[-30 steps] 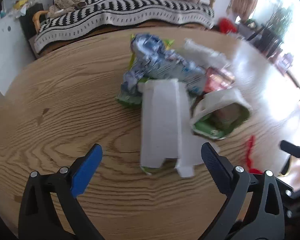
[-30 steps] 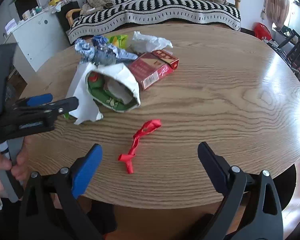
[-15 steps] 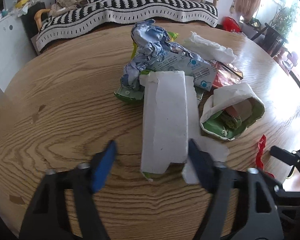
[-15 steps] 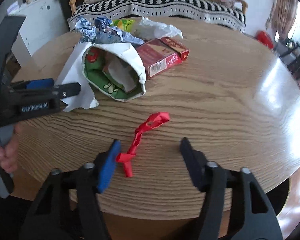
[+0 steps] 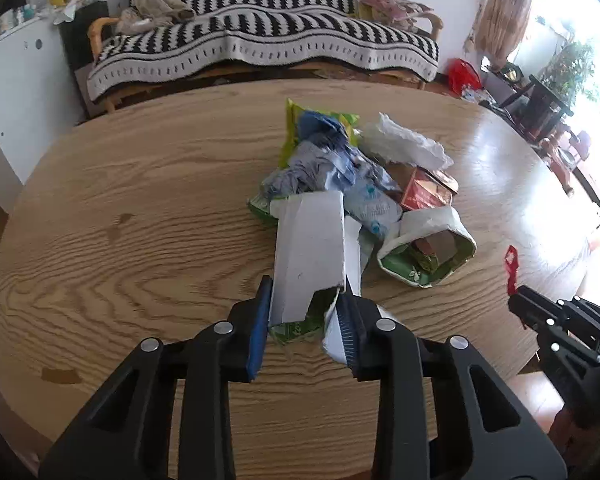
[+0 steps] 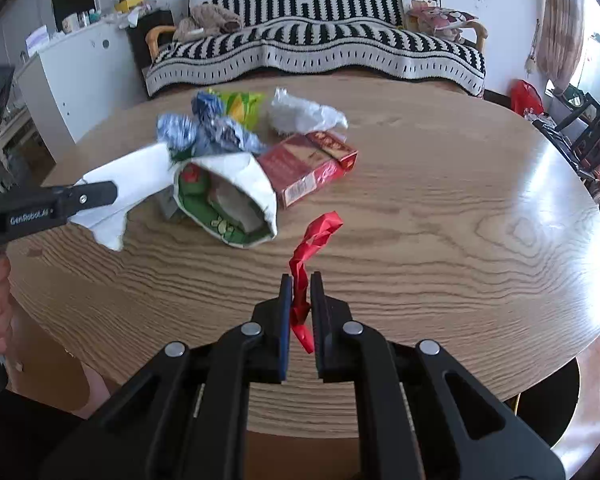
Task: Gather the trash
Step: 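Grasp the white paper box with left tool while right tool grasps the red ribbon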
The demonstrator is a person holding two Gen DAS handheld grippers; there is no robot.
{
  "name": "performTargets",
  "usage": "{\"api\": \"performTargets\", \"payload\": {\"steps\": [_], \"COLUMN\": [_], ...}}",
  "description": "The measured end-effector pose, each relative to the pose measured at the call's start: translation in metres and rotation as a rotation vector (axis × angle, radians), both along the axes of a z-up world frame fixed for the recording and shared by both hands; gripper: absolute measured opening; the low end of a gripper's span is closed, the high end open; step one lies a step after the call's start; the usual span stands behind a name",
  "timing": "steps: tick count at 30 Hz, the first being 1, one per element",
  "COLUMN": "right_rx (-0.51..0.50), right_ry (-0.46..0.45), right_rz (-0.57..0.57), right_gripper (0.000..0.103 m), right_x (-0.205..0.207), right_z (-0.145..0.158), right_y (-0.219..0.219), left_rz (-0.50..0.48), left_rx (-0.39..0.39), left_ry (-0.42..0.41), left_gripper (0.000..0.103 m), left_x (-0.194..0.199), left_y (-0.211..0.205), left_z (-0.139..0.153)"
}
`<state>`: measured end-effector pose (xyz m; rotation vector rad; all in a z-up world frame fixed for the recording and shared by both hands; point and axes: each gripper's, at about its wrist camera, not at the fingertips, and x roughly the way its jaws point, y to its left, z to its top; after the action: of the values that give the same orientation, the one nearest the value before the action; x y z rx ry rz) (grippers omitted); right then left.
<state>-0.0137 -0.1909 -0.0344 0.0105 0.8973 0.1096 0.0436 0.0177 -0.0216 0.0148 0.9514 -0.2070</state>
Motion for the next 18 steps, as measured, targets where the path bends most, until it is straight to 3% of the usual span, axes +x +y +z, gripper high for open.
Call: {"api": "performTargets", "payload": {"steps": [6,18], "right_rx": [0.009,0.079], "right_ry": [-0.010,-0.004], "right_rz": [-0.013,-0.050], "right_gripper": [0.010,0.010], "right_x": [-0.005,-0.006], "right_z": [0.007,0.011], "right_y": [-0.014,-0.031], "left_rz": [0.013,0.042], "left_rx": [-0.009,-0.120], "left_ry": [-0.029,-0.108], "left_gripper": [0.025,0.024], "left_x": [-0.007,-0.022], "left_y": [0.008,0.031], "left_z": [0.011,0.042]}}
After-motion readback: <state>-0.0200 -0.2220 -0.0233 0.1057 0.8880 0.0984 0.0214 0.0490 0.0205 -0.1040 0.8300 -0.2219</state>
